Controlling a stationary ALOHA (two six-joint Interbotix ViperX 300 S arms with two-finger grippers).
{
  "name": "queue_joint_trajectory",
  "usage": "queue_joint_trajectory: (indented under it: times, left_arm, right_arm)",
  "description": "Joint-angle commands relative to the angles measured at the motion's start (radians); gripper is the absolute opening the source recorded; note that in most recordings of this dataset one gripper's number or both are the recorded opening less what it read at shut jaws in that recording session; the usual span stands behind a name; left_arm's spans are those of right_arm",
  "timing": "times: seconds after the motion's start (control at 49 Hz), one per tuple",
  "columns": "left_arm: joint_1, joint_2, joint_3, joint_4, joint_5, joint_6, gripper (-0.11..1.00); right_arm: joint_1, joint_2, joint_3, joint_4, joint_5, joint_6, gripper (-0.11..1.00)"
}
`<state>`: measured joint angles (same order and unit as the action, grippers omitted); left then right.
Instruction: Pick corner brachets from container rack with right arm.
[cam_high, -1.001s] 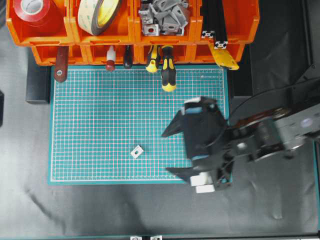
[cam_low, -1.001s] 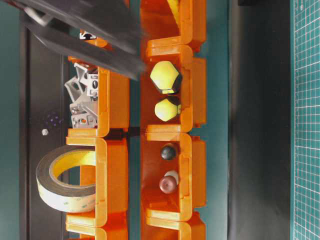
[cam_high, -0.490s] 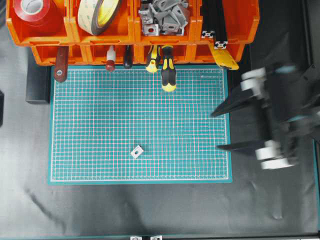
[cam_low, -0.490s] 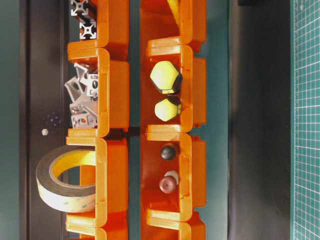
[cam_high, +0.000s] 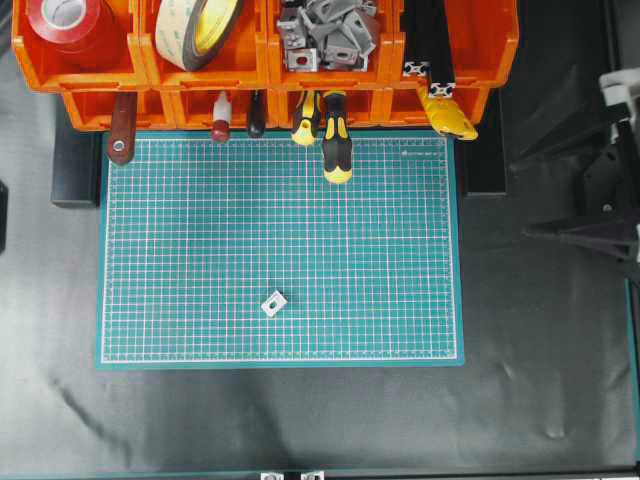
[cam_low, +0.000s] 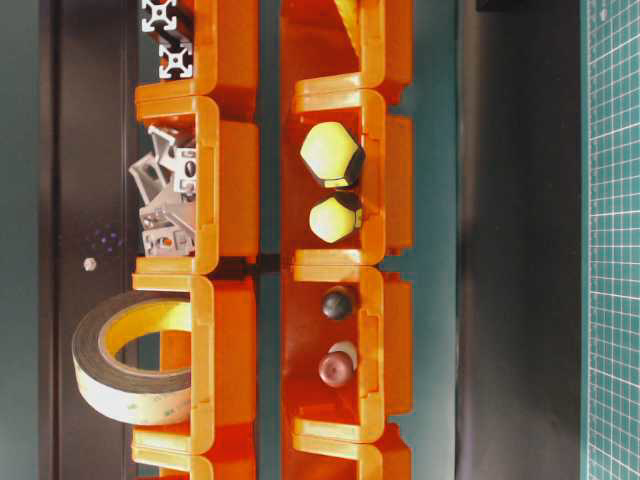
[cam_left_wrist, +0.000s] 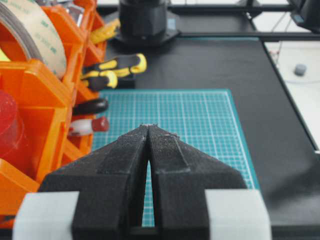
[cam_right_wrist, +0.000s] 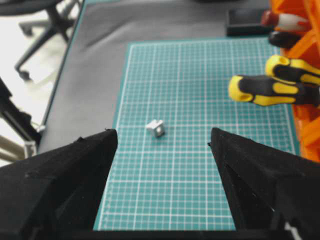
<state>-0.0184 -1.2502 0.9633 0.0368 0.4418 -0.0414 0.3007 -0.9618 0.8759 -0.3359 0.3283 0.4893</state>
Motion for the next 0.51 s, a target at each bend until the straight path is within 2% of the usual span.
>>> queue_joint_trajectory:
  times: [0.0,0.49]
  left_arm:
    - [-0.002,0.017,-0.011,0.003,-0.006,-0.002,0.00]
    - [0.005,0.000,0.011,0.002,-0.003,0.000,0.00]
  right_arm:
    - [0.000,-0.005,-0.006,-0.003,-0.023,-0.002,0.73]
    - [0.000,-0.041,0.018,0.003,-0.043,0.005,0.68]
